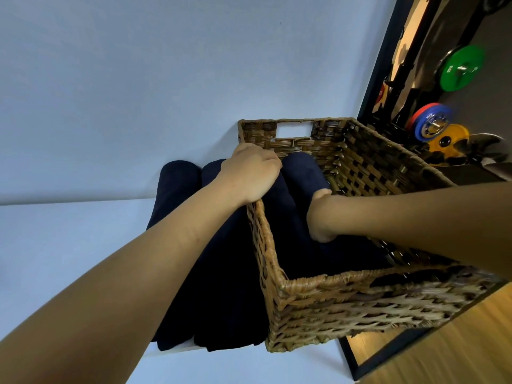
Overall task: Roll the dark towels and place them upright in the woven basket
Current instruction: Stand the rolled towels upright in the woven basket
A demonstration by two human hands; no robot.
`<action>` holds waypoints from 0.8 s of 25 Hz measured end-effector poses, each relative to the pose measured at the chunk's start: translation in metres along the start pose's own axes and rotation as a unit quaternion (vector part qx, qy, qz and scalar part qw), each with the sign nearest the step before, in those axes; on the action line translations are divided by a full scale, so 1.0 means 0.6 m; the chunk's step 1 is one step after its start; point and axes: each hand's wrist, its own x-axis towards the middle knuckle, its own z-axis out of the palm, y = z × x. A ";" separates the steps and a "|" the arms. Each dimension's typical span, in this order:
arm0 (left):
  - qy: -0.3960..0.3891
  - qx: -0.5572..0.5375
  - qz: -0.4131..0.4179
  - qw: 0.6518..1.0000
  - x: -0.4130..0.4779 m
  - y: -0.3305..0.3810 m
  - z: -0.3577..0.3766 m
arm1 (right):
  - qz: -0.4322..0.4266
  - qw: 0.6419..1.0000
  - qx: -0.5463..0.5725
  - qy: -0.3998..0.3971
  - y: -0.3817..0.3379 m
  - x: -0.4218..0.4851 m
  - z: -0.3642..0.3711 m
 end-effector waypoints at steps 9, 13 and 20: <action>0.008 -0.009 0.011 1.000 0.000 0.008 0.000 | 0.014 0.887 0.451 -0.094 0.101 -0.065 0.036; 0.005 -0.029 0.008 1.000 0.002 0.001 0.001 | 0.010 0.955 0.294 -0.030 0.054 -0.047 0.041; 0.149 -0.001 -0.004 0.989 -0.040 -0.102 -0.022 | -0.029 0.898 0.428 -0.099 0.103 -0.056 0.014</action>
